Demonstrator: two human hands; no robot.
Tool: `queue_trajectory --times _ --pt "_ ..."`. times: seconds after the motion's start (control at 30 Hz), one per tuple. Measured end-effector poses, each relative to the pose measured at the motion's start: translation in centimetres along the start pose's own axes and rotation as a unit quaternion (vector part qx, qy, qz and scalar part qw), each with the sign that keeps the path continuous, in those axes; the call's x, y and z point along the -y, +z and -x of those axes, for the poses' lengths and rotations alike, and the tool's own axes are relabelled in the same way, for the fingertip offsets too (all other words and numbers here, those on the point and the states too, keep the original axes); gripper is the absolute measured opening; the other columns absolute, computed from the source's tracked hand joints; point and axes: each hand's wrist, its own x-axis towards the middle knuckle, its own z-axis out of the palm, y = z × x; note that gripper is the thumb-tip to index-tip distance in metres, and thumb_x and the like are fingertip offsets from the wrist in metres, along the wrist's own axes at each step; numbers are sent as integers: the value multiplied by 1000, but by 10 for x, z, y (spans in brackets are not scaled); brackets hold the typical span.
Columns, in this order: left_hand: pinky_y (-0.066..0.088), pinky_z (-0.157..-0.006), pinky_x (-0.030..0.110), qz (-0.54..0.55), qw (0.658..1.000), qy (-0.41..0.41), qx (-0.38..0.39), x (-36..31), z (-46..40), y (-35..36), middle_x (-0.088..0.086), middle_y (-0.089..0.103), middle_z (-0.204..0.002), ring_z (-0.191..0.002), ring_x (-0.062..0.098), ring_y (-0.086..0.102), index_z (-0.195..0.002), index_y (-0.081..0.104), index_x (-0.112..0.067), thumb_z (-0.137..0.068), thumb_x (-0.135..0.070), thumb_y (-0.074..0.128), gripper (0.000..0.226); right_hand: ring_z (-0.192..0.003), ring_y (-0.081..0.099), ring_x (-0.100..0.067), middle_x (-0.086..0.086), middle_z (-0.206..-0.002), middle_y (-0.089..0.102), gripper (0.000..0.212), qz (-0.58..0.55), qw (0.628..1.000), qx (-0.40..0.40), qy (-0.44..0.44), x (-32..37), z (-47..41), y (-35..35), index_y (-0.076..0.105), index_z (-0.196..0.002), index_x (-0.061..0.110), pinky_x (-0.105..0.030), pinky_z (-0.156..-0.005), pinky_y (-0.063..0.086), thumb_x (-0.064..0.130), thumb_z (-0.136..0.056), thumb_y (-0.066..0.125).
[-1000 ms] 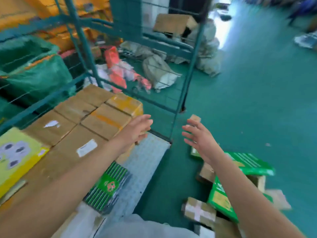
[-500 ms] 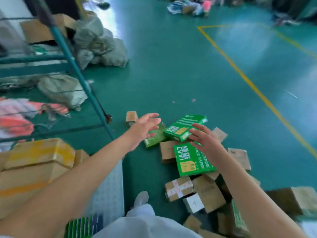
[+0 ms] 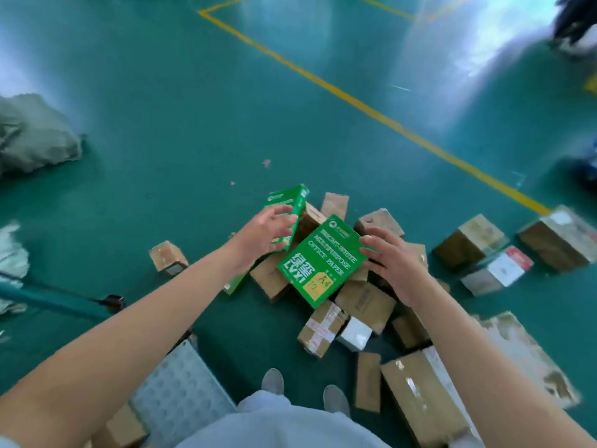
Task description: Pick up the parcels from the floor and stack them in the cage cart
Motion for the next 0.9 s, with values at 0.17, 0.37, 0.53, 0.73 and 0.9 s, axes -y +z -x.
queue_trajectory --times 0.17,0.37,0.53,0.73,0.9 --pt "50 -106 41 -30 996 -10 82 -2 -26 33 3 59 -135 -124 21 60 -138 54 -21 -103 -31 60 37 -113 64 -17 0 -120 67 18 -19 996 -88 5 -17 25 -28 60 -122 29 -29 -88 54 23 -104 60" --pt "52 -105 40 -68 983 -12 167 -1 -47 82 2 60 -134 -122 20 62 -128 57 -29 -102 -32 61 26 -123 61 -19 -1 -131 64 22 -61 982 -175 23 -47 57 -65 61 -124 31 -32 -97 54 29 -102 64" --pt "51 -107 42 -97 973 -22 210 5 -61 123 3 60 -133 -121 19 62 -131 58 -27 -102 -32 62 29 -127 58 -22 -3 -137 61 34 -91 970 -222 34 -74 76 -91 58 -136 27 -44 -112 49 30 -102 63" --pt "52 -103 38 -138 957 -39 252 11 -74 182 1 60 -130 -120 17 61 -134 56 -26 -103 -32 61 32 -124 60 -21 -3 -137 60 34 -128 955 -261 55 -105 87 -127 59 -136 27 -44 -108 51 32 -103 63" --pt "54 -91 27 -170 949 -52 262 13 -96 229 -4 59 -129 -116 11 60 -135 54 -29 -102 -34 61 34 -122 62 -20 -3 -134 63 34 -160 951 -255 74 -129 68 -165 59 -136 26 -41 -106 53 30 -102 64"
